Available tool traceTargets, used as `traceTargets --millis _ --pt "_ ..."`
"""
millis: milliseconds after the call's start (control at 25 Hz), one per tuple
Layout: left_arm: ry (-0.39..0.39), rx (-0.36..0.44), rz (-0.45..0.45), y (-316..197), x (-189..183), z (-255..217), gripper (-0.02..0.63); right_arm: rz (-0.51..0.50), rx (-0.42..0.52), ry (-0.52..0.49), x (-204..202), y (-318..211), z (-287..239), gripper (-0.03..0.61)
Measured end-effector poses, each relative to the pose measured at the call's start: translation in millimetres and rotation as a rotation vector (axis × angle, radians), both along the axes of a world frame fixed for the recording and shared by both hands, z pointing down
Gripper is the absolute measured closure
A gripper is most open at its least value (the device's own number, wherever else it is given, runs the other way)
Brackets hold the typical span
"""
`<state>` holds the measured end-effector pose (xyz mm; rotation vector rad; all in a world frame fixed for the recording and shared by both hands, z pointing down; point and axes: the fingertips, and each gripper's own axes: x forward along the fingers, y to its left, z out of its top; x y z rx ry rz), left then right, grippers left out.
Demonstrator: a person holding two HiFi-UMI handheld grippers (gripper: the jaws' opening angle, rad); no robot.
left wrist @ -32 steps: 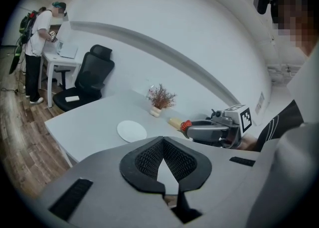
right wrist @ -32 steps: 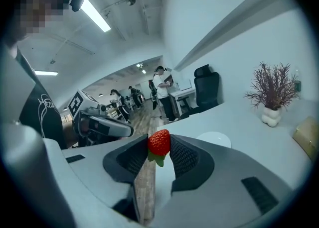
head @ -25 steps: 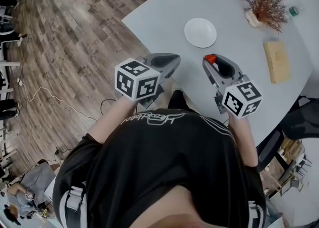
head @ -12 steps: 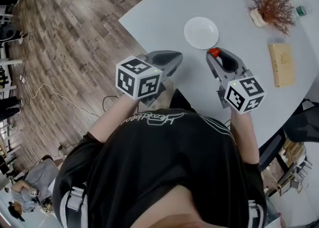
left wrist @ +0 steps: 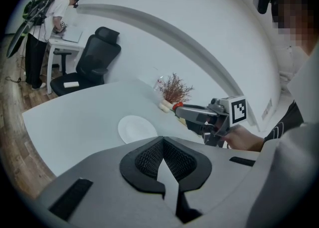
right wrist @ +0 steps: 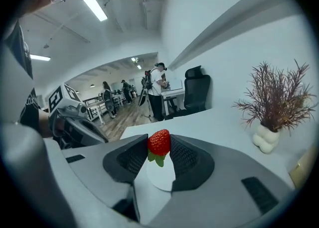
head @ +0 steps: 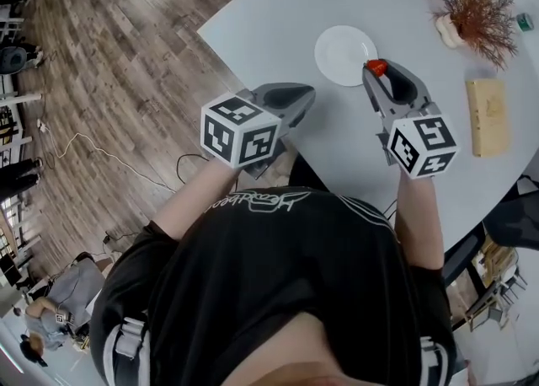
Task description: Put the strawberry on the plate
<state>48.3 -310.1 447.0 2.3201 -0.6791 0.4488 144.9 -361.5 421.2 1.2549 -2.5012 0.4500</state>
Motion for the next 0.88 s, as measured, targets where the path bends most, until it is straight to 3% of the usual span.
traceTargets --millis 320,880 --pt "-0.004 -0.029 -0.041 -18 2 16 0.607 0.026 0.01 0.03 9 -36 32 0.446" --pt "-0.023 -0.063 -0.053 -23 5 42 0.607 0.017 -0.052 0.186 13 -53 113 0.446"
